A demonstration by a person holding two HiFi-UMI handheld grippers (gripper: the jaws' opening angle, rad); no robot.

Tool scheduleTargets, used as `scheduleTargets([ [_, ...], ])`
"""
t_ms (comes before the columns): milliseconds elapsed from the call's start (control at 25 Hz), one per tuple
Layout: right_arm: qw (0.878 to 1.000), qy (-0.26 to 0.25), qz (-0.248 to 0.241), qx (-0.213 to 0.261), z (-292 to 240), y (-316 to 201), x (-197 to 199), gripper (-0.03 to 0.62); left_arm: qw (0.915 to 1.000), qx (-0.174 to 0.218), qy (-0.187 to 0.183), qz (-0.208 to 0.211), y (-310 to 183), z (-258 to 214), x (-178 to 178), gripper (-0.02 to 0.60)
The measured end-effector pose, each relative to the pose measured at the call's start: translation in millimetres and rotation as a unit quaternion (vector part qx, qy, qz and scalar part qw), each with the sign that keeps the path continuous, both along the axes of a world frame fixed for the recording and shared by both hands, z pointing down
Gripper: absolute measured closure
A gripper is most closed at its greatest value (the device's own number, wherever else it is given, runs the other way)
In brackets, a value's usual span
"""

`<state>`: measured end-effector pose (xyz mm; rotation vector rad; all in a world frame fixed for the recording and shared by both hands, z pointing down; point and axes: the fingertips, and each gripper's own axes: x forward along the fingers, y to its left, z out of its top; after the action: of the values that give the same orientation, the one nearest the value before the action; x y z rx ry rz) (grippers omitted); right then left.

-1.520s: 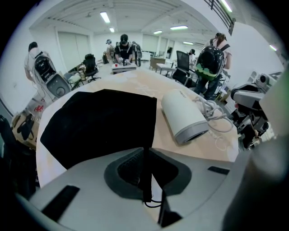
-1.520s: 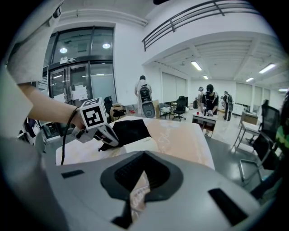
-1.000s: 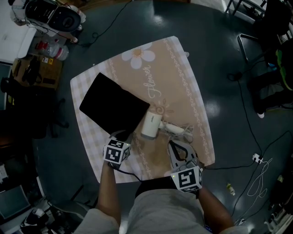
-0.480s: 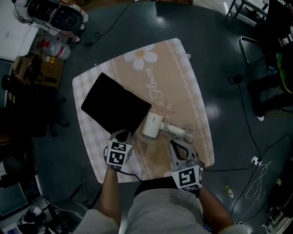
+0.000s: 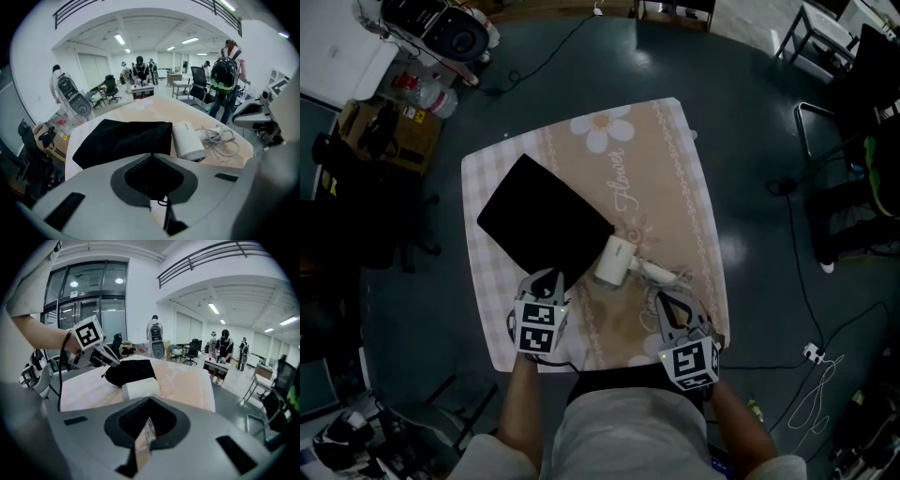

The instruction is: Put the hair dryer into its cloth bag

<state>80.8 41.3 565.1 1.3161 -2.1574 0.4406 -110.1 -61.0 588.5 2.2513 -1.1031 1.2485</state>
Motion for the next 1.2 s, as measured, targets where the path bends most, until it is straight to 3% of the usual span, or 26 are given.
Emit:
scheduleTargets([
  [280,0.999,0.015,-0.040,-0.034,-0.9,-0.7,3.8,0.577,0.9991,0.016,0.009,-0.039,-0.2,-22.3,-2.6,0.565],
  [320,0.998,0.018,-0.046,-0.039,-0.5,-1.1,4.1,0.551,0.9990,0.016,0.009,-0.041,-0.2,-23.2,-2.3,0.566],
  [400,0.997,0.028,-0.060,-0.051,2.0,-2.5,4.8,0.426,0.9990,0.017,0.010,-0.041,-0.4,-25.7,-0.6,0.565],
  [680,0.983,0.084,-0.127,-0.103,30.8,-13.1,-0.1,0.327,0.9990,0.019,0.017,-0.036,1.0,-27.4,5.5,0.566],
  [920,0.965,0.111,-0.158,-0.179,64.8,-18.9,-12.1,0.303,0.9992,0.015,0.020,-0.032,2.1,-24.0,6.2,0.566],
  [1200,0.954,0.139,-0.166,-0.209,85.0,-28.4,-15.8,0.301,0.9991,0.012,0.028,-0.029,1.0,-21.0,6.7,0.566],
])
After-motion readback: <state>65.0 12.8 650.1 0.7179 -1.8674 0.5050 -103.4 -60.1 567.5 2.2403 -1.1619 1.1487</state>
